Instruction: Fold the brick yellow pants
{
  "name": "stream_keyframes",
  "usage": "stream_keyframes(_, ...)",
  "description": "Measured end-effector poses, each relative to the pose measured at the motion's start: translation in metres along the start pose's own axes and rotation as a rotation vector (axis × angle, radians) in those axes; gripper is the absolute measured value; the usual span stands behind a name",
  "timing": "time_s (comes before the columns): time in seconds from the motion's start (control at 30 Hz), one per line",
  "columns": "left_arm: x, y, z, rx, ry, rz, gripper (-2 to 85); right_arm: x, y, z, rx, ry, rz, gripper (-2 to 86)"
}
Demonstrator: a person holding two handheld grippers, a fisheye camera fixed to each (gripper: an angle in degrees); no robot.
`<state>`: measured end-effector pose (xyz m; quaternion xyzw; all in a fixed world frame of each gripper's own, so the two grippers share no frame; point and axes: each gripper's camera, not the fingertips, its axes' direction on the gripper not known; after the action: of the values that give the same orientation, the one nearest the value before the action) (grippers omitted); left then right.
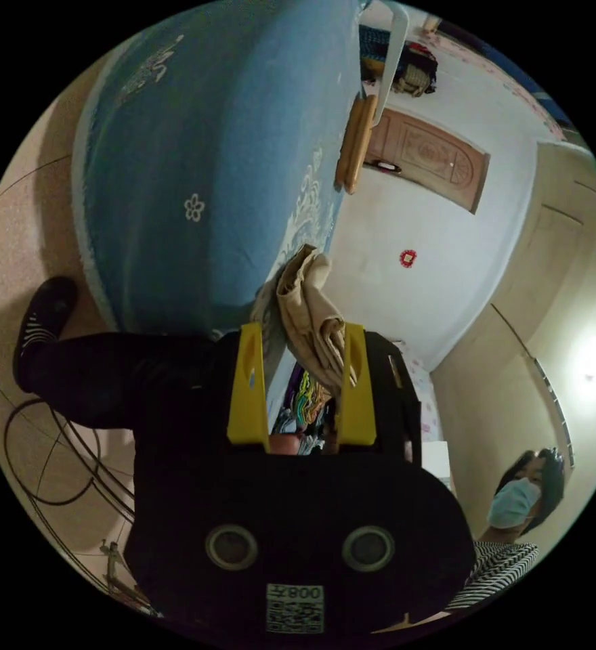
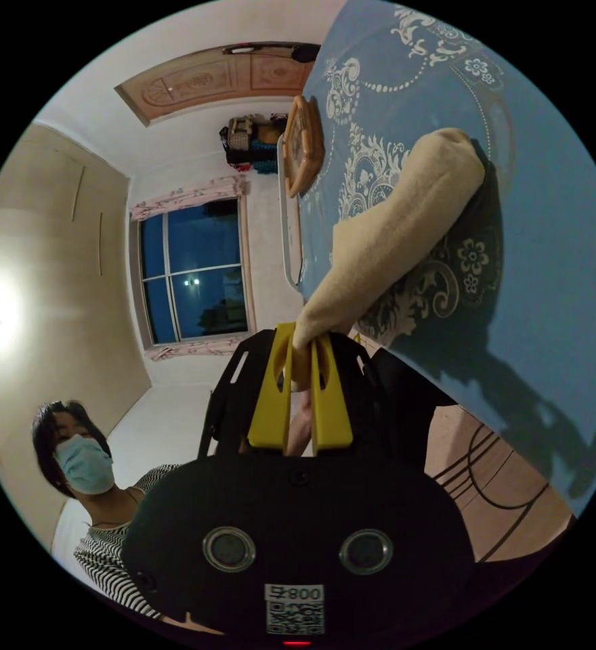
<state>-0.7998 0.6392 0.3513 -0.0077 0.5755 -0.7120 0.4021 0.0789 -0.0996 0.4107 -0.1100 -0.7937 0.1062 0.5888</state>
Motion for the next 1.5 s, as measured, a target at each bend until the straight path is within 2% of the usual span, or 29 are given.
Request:
stream_keyframes(0.13,-0.023,-0.003,0.058,-0.019,0.048,0.009,13.7,-0.008,0.03,-0.025,0.004,-0.01,0.015,1.2)
stream_keyframes(0.3,-0.046,0.004,0.126,-0.038,-0.03,0.022,8.1,-0.021,0.067,-0.059,-0.003,0.026,0.014,0.6)
stream_keyframes(0.5,-0.054,0.04,0.21,-0.045,-0.006,0.147,6.5,-0.045,0.129,-0.114,0.007,-0.032,-0.027,0.0)
stream_keyframes(0.7,-0.052,0.082,0.336,-0.214,-0.009,0.325,6.2,-0.077,0.215,-0.199,0.092,-0.14,-0.105,-0.3)
stream_keyframes(0.9,-0.079,0.137,0.526,-0.467,0.025,0.392,6.0,-0.099,0.318,-0.325,0.321,-0.199,-0.188,-0.3)
stream_keyframes(1.07,-0.108,0.214,0.754,-0.75,0.051,0.477,5.9,-0.119,0.403,-0.456,0.567,-0.169,-0.275,-0.3)
stream_keyframes(1.33,-0.152,0.372,1.088,-1.122,0.135,0.662,5.9,-0.187,0.552,-0.697,0.978,0.104,-0.451,-0.3)
stream_keyframes(1.5,-0.228,0.455,1.258,-1.276,0.102,0.736,6.0,-0.18,0.619,-0.795,1.14,0.231,-0.417,-0.3)
